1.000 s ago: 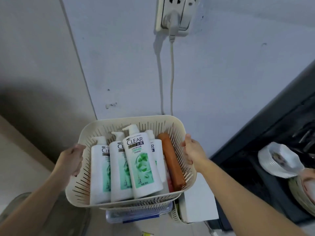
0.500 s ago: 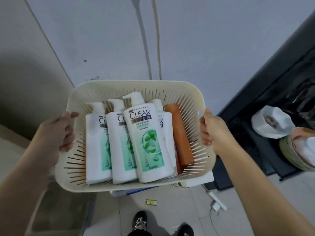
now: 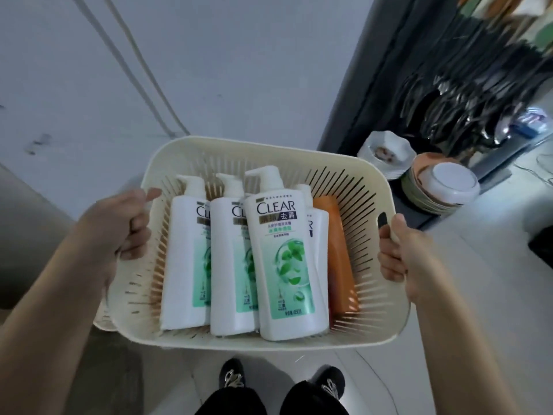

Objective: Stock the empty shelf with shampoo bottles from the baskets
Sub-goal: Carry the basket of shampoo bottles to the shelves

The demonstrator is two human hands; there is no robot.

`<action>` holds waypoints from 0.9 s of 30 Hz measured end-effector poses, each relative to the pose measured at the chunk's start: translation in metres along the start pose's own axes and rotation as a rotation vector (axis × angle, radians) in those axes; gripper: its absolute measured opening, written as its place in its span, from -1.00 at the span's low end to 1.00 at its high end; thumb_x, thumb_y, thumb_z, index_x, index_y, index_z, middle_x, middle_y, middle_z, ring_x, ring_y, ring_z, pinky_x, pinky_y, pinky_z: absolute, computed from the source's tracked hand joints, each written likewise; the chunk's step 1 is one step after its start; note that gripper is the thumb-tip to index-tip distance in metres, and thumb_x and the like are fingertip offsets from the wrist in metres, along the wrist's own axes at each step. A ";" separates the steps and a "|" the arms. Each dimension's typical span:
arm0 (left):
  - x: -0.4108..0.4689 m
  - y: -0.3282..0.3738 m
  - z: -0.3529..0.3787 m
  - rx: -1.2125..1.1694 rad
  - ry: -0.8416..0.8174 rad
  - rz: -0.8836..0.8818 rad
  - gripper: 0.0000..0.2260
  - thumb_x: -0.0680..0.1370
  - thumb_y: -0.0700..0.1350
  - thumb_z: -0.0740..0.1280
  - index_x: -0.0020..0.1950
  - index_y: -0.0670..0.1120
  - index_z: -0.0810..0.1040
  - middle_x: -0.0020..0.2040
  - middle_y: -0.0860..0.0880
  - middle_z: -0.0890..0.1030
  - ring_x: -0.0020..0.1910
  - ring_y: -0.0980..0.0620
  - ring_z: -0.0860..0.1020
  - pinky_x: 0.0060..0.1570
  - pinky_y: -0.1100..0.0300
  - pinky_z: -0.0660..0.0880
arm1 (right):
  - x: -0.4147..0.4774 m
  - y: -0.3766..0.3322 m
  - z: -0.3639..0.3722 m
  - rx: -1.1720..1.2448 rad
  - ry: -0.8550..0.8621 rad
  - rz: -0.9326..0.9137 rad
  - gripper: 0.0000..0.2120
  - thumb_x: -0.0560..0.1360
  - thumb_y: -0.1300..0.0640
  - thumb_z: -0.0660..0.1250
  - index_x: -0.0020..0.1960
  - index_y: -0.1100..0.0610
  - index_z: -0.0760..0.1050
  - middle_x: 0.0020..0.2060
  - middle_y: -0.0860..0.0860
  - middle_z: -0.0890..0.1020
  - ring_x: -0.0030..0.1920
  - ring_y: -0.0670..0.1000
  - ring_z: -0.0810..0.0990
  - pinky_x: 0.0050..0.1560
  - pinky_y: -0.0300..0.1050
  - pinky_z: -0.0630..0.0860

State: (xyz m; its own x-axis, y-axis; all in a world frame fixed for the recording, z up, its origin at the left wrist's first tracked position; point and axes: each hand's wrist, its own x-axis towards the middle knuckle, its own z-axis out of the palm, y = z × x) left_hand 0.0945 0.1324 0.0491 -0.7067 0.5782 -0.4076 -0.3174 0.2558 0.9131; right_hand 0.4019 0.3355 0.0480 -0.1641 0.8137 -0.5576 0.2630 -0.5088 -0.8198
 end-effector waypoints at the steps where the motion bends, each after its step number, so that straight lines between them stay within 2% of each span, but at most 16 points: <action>1: -0.001 -0.004 0.015 0.004 -0.027 -0.004 -0.77 0.67 -0.09 0.08 0.22 -0.10 0.44 -0.55 0.10 0.23 -0.69 0.19 0.13 -0.62 0.40 0.08 | 0.000 0.006 -0.016 0.023 0.016 0.016 -0.59 0.68 -0.14 0.01 -0.15 0.13 0.36 -0.61 -0.09 0.22 -0.66 -0.11 0.13 -0.62 -0.31 0.08; 5: -0.005 -0.019 0.083 0.030 -0.113 -0.040 -0.79 0.69 -0.11 0.07 0.18 -0.12 0.45 -0.58 0.09 0.26 -0.72 0.19 0.14 -0.64 0.47 0.10 | 0.003 0.030 -0.085 0.117 0.083 0.047 -0.62 0.69 -0.10 0.02 -0.16 0.13 0.35 -0.62 -0.10 0.24 -0.68 -0.12 0.15 -0.65 -0.35 0.10; 11: -0.020 -0.050 0.196 0.076 -0.246 -0.094 -0.79 0.68 -0.08 0.10 0.17 -0.09 0.50 -0.46 0.03 0.24 -0.67 0.17 0.15 -0.65 0.42 0.09 | 0.012 0.059 -0.196 0.181 0.191 0.068 -0.61 0.69 -0.07 0.01 -0.18 0.13 0.34 -0.64 -0.09 0.25 -0.70 -0.12 0.16 -0.66 -0.35 0.11; 18: -0.047 -0.085 0.336 0.113 -0.370 -0.168 -0.79 0.68 -0.06 0.11 0.11 -0.06 0.52 -0.46 0.04 0.19 -0.66 0.18 0.13 -0.64 0.40 0.07 | 0.025 0.088 -0.329 0.229 0.338 0.085 -0.62 0.69 -0.08 0.04 -0.20 0.13 0.33 -0.61 -0.07 0.24 -0.68 -0.11 0.16 -0.63 -0.35 0.11; 22: -0.058 -0.093 0.415 0.204 -0.457 -0.166 -0.79 0.68 -0.05 0.12 0.17 -0.06 0.51 -0.45 0.04 0.17 -0.66 0.17 0.12 -0.63 0.39 0.07 | 0.029 0.102 -0.394 0.297 0.421 0.121 -0.62 0.69 -0.09 0.02 -0.18 0.12 0.33 -0.61 -0.07 0.23 -0.68 -0.11 0.15 -0.64 -0.34 0.10; 27: -0.069 -0.090 0.515 0.314 -0.549 -0.126 -0.80 0.68 -0.08 0.12 0.17 -0.06 0.51 -0.50 0.06 0.18 -0.64 0.16 0.12 -0.61 0.36 0.06 | 0.035 0.111 -0.459 0.446 0.534 0.157 -0.61 0.70 -0.08 0.00 -0.20 0.12 0.30 -0.67 -0.09 0.20 -0.74 -0.14 0.12 -0.64 -0.43 0.08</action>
State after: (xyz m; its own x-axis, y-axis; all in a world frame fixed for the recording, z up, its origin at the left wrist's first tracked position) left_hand 0.4973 0.4687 -0.0035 -0.2229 0.8203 -0.5267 -0.1173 0.5138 0.8498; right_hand 0.8620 0.4369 -0.0031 0.3616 0.6897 -0.6273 -0.1876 -0.6052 -0.7736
